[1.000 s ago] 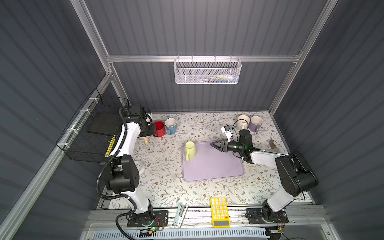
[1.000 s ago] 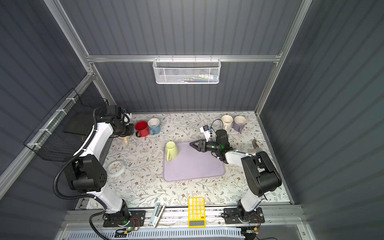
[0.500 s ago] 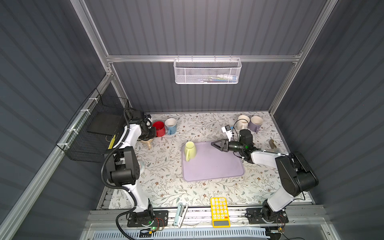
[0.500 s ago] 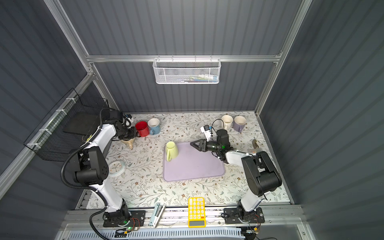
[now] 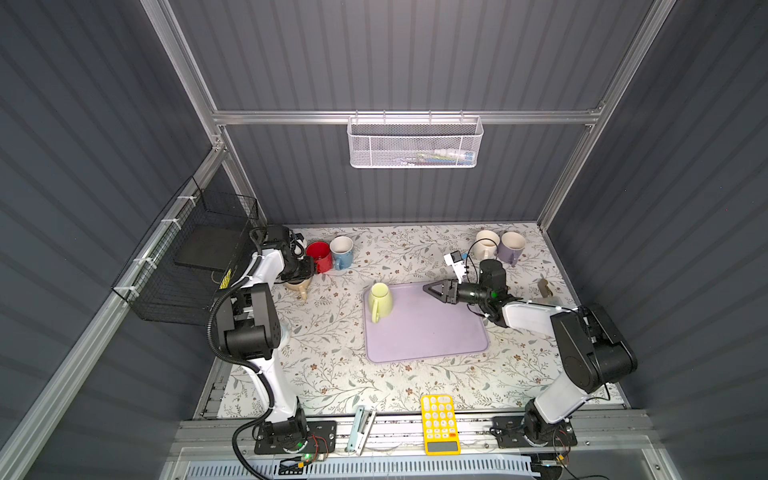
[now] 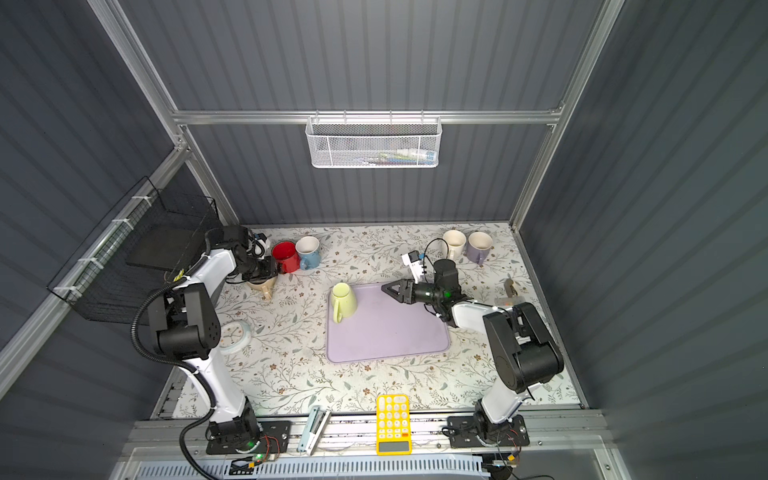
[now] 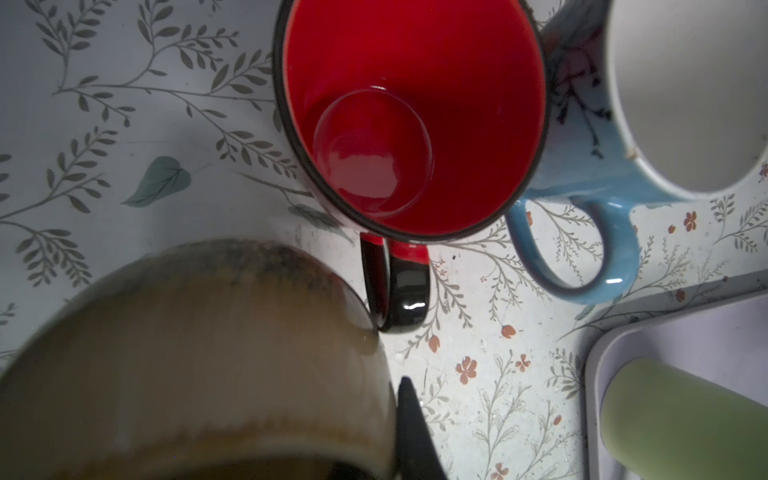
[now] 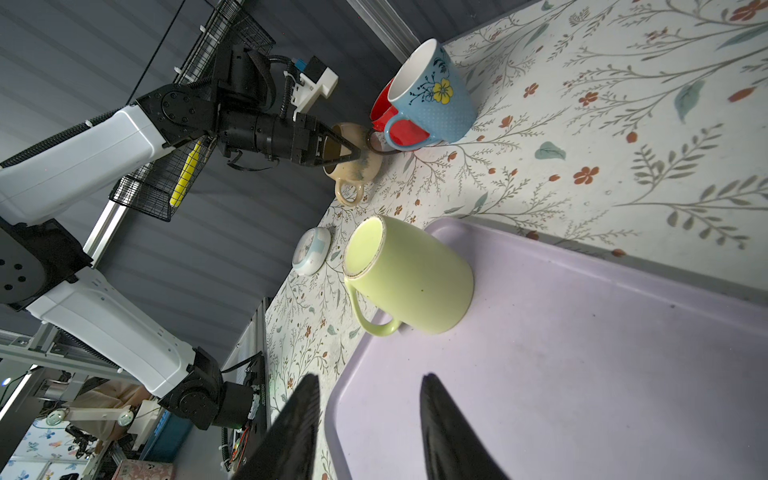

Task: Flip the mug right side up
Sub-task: 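Lower the cream mug upright beside the red mug and open the left gripper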

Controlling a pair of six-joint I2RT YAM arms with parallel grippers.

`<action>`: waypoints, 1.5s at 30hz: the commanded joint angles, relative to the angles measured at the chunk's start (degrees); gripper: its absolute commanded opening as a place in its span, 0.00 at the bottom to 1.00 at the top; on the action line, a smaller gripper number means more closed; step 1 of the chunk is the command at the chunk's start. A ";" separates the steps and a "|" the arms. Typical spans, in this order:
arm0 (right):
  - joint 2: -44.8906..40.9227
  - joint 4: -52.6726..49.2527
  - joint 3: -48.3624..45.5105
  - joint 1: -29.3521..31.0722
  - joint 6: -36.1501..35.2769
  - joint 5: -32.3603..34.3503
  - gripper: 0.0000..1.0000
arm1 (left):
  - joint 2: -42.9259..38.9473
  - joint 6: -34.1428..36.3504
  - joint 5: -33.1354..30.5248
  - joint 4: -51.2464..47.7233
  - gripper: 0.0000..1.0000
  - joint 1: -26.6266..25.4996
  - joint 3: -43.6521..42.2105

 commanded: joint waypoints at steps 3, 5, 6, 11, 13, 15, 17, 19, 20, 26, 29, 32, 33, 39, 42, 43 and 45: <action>0.91 0.82 -0.57 -0.09 0.00 -0.24 0.42 | -0.19 -0.61 1.63 2.25 0.00 0.37 2.13; 0.80 0.65 -0.81 -0.09 -0.16 -0.26 0.42 | 0.34 -1.08 0.96 1.92 0.00 0.36 2.66; 0.87 0.67 -0.81 -0.13 -0.25 -0.19 0.42 | 0.54 -1.32 0.37 1.68 0.00 0.37 2.98; 1.09 0.99 -1.12 -0.09 -0.16 -0.15 0.42 | 1.72 -2.19 -0.34 0.49 0.03 0.37 4.18; 1.11 1.04 -1.20 -0.09 -0.15 -0.18 0.42 | 1.79 -2.32 -0.46 0.57 0.07 0.37 4.36; 1.20 1.17 -1.18 -0.13 -0.04 -0.17 0.42 | 1.99 -2.52 -0.71 0.57 0.11 0.36 4.47; 1.26 1.35 -1.22 -0.10 0.08 -0.12 0.42 | 1.96 -2.63 -1.32 0.73 0.15 0.33 4.47; 1.27 1.46 -1.33 -0.09 0.10 -0.22 0.42 | 2.10 -2.80 -1.72 0.92 0.18 0.37 4.52; 1.28 1.51 -1.34 -0.09 0.16 -0.18 0.42 | 2.22 -2.78 -1.81 0.92 0.19 0.37 4.62; 1.42 1.56 -1.45 -0.09 0.20 -0.12 0.42 | 2.88 -2.81 -2.09 1.01 0.23 0.37 5.15; 1.46 1.67 -1.34 -0.11 0.30 -0.10 0.42 | 3.02 -2.76 -2.09 1.18 0.24 0.37 5.24; 1.46 1.55 -1.34 -0.09 0.29 -0.08 0.42 | 2.98 -2.80 -2.11 1.18 0.24 0.37 5.24; 1.46 1.60 -1.26 -0.09 0.28 -0.09 0.42 | 2.79 -2.71 -2.25 1.18 0.24 0.37 5.24; 1.33 0.84 -0.97 -0.10 -0.07 0.29 0.42 | 0.96 -2.39 -2.28 1.09 0.31 0.37 5.33; 1.28 0.35 -0.83 -0.09 -0.26 0.56 0.42 | -0.61 -2.14 -2.44 0.85 0.34 0.35 5.33; 1.21 0.25 -0.77 -0.11 -0.30 0.61 0.42 | -1.20 -1.98 -2.53 0.68 0.35 0.37 5.33; 1.13 -0.24 -0.61 -0.09 -0.57 0.87 0.42 | -2.49 -1.74 -2.62 0.36 0.35 0.37 5.09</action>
